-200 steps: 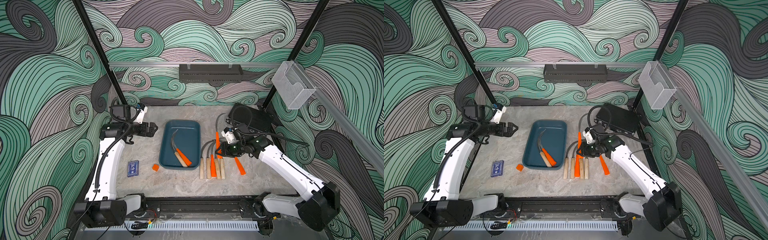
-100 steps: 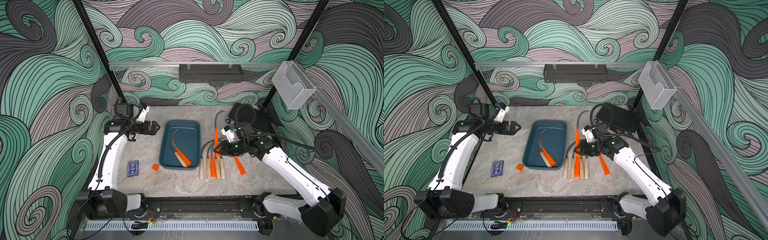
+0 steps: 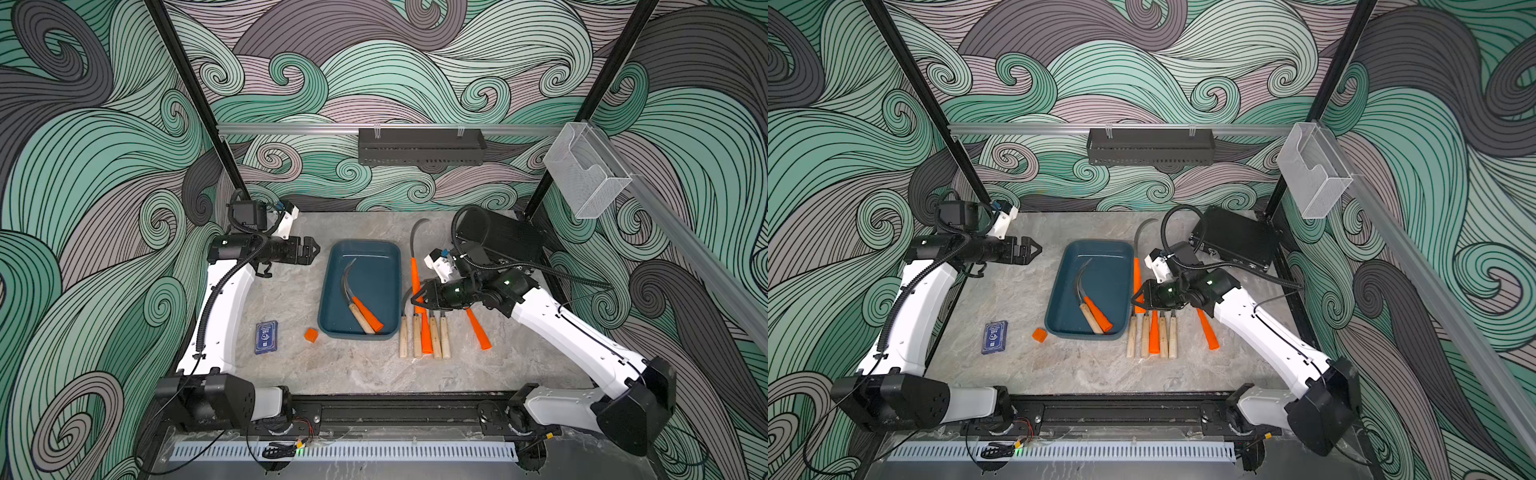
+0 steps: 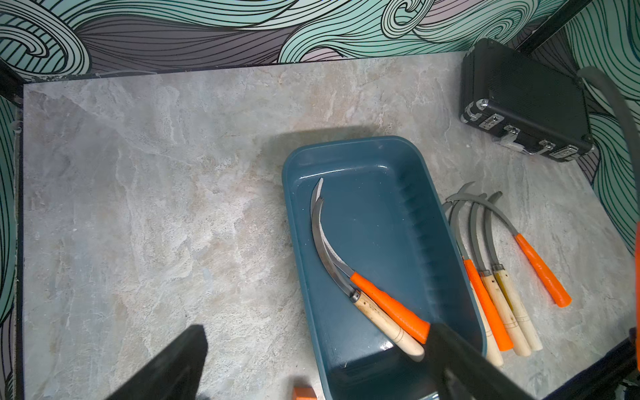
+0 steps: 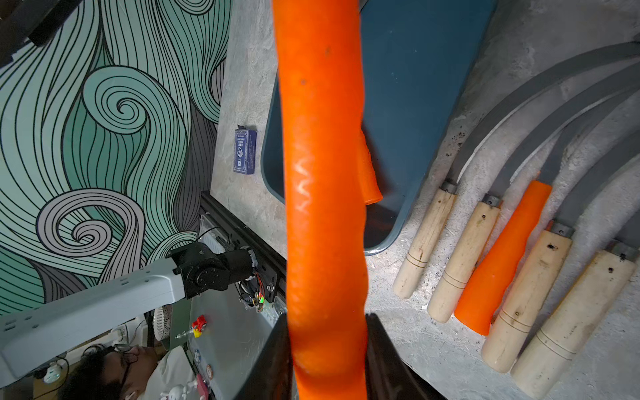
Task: Put small sickles into storage boxes
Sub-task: Place the sickle in the storage box.
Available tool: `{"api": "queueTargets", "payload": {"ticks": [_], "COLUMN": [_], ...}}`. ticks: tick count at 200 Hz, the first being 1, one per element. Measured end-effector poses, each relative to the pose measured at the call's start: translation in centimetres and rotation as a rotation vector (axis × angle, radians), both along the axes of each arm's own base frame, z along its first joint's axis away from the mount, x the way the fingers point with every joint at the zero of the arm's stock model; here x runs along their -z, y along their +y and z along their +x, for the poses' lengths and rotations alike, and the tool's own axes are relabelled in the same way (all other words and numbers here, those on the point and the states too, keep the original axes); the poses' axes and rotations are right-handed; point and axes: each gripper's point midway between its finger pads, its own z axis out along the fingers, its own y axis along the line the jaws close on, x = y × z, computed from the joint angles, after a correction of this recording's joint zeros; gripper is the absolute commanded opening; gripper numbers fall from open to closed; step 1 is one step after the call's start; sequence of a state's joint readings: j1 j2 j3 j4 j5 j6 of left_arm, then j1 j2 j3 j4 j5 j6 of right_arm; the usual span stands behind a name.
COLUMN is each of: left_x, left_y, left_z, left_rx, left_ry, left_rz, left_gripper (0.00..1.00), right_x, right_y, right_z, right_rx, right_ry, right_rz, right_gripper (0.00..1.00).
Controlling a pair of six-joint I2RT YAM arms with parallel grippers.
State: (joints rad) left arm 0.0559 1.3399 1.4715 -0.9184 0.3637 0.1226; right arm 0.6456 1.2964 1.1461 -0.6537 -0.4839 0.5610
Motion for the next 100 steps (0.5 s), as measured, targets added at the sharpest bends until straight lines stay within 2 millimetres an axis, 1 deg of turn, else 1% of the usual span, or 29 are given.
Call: {"api": "queueTargets", "payload": {"ticks": [35, 67, 100], "left_x": [0.0, -0.3, -0.3], "left_y": [0.0, 0.0, 0.0], "left_z": [0.1, 0.3, 0.3], "left_rx": [0.000, 0.000, 0.002], "left_ry": [-0.002, -0.017, -0.019], "left_rz": [-0.001, 0.000, -0.002], "left_gripper": [0.98, 0.99, 0.99], "right_x": [0.9, 0.9, 1.5], "right_y": [1.4, 2.3, 3.4], "right_z": [-0.6, -0.7, -0.7], "right_rx": [-0.031, -0.042, -0.054], "right_ry": [0.025, 0.023, 0.034], "right_rz": [-0.008, 0.004, 0.005], "right_gripper": [0.11, 0.10, 0.10]}}
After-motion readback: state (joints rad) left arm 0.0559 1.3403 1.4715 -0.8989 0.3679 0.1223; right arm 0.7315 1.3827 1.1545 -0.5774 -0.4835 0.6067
